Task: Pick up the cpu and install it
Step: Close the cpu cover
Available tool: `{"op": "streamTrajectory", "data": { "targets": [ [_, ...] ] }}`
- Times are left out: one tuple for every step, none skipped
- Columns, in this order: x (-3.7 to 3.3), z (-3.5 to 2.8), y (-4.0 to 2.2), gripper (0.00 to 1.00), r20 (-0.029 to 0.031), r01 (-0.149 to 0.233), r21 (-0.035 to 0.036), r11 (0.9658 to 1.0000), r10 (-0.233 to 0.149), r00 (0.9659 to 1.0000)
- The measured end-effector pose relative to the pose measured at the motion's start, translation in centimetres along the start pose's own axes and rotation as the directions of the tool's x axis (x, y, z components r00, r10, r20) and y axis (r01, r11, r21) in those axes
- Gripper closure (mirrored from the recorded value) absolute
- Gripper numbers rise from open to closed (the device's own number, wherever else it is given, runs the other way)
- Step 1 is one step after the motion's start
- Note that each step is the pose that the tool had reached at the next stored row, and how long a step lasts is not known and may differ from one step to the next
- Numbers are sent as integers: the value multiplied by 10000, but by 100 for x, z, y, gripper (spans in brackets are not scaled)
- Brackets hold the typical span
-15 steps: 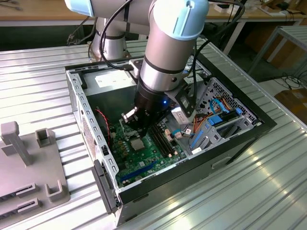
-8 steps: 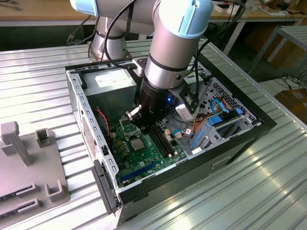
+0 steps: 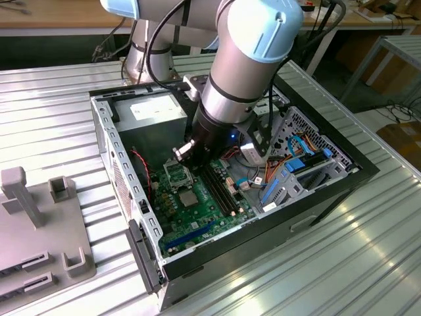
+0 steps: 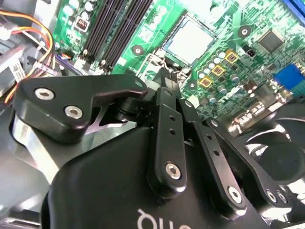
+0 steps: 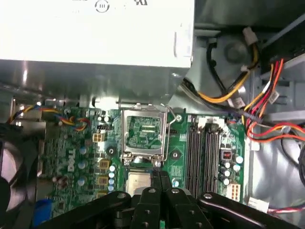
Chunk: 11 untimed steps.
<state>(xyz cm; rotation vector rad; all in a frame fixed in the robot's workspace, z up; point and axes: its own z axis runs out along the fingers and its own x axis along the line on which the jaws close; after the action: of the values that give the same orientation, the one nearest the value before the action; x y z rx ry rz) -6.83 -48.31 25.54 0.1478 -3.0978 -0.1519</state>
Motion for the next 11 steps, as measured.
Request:
{"op": "streamTrajectory", "data": {
  "targets": [
    [0,2,-1,89,-42,404,14,9992,-404,9992],
    [-1,6,-1,89,-80,780,24,9970,-780,9969],
    [-1,7,-1,89,-100,974,28,9952,-974,9952],
    [-1,9,-2,89,-118,1146,32,9934,-1146,9933],
    [-1,9,-2,89,-136,1314,35,9913,-1313,9912],
    [-3,10,-2,89,-151,1453,38,9894,-1452,9893],
    [-4,11,-2,89,-167,1616,40,9869,-1615,9867],
    [-4,12,-2,89,-182,1757,42,9844,-1756,9843],
    [-5,13,-2,89,-216,2077,46,9782,-2075,9780],
    [-5,14,-2,89,-234,2251,48,9743,-2249,9741],
    [-5,15,-3,89,-268,2571,50,9664,-2569,9661]
  ]
}}
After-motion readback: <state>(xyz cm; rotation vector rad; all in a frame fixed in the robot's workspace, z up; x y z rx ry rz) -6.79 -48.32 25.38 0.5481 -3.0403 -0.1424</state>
